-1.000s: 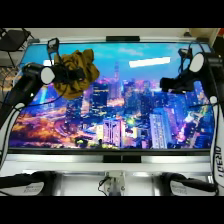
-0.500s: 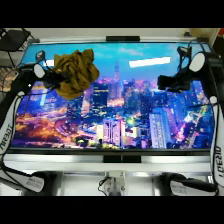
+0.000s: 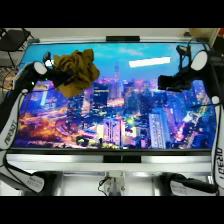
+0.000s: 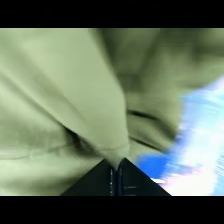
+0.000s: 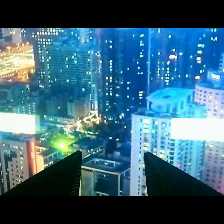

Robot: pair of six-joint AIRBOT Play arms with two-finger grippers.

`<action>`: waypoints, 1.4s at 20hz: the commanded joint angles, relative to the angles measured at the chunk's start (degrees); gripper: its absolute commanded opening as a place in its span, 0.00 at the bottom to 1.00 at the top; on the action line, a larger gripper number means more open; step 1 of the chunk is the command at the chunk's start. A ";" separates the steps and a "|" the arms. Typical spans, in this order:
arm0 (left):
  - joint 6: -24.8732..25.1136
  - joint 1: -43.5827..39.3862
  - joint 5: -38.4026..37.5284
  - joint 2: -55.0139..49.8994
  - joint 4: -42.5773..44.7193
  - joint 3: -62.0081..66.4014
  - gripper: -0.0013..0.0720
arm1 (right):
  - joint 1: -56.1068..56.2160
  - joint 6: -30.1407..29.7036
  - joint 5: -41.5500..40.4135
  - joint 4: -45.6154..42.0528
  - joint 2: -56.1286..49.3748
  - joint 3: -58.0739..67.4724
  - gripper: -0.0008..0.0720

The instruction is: Fold the shirts.

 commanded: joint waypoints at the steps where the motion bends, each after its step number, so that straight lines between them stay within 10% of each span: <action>1: 14.49 -3.50 -4.11 9.92 -2.69 5.42 0.09 | -0.04 -1.95 2.45 -3.82 3.17 3.72 0.69; 7: 14.58 -24.76 -3.30 27.98 -2.67 5.86 0.09 | -0.04 -1.01 1.77 -17.59 15.50 17.97 0.69; 13: 1.40 -48.04 -0.92 23.08 5.88 -9.38 0.09 | -0.04 1.49 2.45 -22.10 28.13 19.69 0.69; 21: -6.80 -48.52 3.80 19.50 7.87 -21.03 0.10 | -0.04 1.66 8.87 -10.54 17.59 19.69 0.69; 22: -6.80 -47.58 1.44 19.50 7.89 -20.94 0.16 | -0.04 0.66 8.76 -8.00 14.62 19.69 0.71; 24: -6.75 -45.20 -5.60 19.61 7.93 -20.85 0.76 | -0.04 -0.33 8.72 -3.67 7.63 19.69 0.96; 25: -5.05 -43.78 -9.14 19.91 7.93 -20.85 0.88 | -0.04 -0.57 8.79 -1.60 3.76 19.69 0.96; 28: -0.98 -39.26 -15.37 22.40 9.33 -20.85 0.86 | 0.02 -1.64 8.33 5.31 -7.06 19.69 0.96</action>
